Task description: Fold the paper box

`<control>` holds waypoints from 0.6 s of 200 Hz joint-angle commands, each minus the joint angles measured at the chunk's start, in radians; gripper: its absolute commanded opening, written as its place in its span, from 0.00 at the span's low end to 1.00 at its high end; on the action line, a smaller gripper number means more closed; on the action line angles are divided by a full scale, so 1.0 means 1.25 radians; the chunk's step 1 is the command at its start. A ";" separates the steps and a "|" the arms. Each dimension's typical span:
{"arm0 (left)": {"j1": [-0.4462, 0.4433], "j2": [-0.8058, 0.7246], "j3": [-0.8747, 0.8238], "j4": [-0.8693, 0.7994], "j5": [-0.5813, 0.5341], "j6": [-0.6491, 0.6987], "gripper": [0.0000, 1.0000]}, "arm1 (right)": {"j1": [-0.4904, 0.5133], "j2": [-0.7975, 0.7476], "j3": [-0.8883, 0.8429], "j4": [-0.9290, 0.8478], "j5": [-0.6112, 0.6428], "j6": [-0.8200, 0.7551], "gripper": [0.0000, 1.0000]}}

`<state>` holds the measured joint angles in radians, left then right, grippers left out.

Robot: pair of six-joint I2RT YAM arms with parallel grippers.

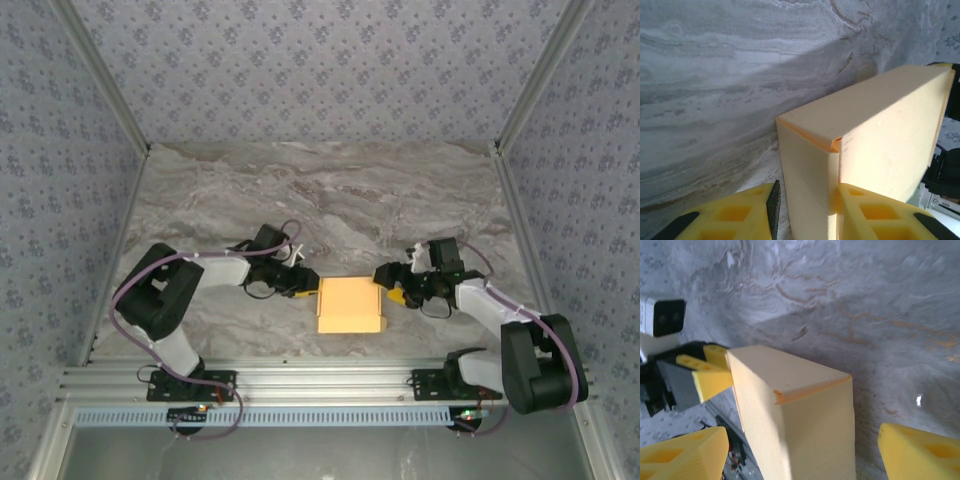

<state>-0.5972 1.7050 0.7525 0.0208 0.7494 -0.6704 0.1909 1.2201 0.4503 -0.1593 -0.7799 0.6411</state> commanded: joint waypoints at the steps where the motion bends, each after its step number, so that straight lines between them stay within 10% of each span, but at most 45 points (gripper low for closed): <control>1: 0.005 0.037 -0.024 -0.037 -0.066 0.016 0.34 | 0.004 0.008 -0.002 -0.009 -0.063 -0.024 0.82; 120: 0.034 0.062 -0.061 0.023 -0.042 -0.024 0.35 | 0.090 0.071 -0.068 0.245 -0.037 0.211 0.66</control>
<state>-0.5667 1.7302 0.7193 0.1066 0.8036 -0.6868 0.2836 1.2961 0.3935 0.0353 -0.8200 0.7956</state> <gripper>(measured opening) 0.339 0.698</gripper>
